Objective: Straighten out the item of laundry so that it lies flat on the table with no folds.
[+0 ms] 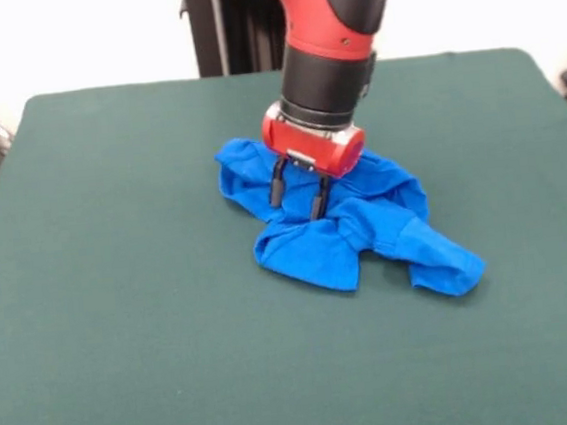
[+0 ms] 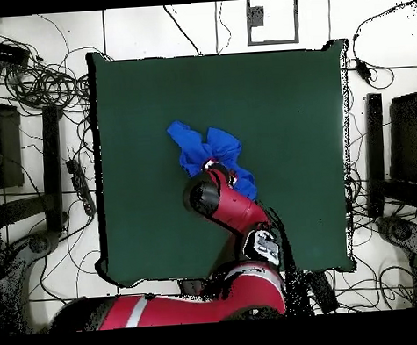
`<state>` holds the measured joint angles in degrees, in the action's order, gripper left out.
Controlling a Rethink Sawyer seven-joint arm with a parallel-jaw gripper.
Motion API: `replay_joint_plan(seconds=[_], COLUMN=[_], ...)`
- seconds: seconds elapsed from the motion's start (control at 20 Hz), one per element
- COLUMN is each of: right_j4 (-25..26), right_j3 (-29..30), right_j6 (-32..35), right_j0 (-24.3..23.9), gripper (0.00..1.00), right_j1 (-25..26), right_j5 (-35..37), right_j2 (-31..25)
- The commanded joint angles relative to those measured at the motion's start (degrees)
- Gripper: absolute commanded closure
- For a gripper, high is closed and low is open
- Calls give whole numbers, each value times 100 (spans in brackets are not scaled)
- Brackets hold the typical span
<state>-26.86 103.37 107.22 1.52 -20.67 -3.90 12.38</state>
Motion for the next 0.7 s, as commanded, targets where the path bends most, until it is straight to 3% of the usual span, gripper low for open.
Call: replay_joint_plan(seconds=[0.05, 0.1, 0.4, 0.7], right_j4=[-139, -14, 277, 423], right_j3=[367, 333, 230, 832], right_j6=[1118, 1006, 747, 931], right_j0=[732, 821, 1099, 1172], gripper=[0, 100, 100, 100], right_j1=[-37, -30, -66, -614], right_j5=[1404, 1348, 1154, 1589], right_j2=[112, 231, 499, 543])
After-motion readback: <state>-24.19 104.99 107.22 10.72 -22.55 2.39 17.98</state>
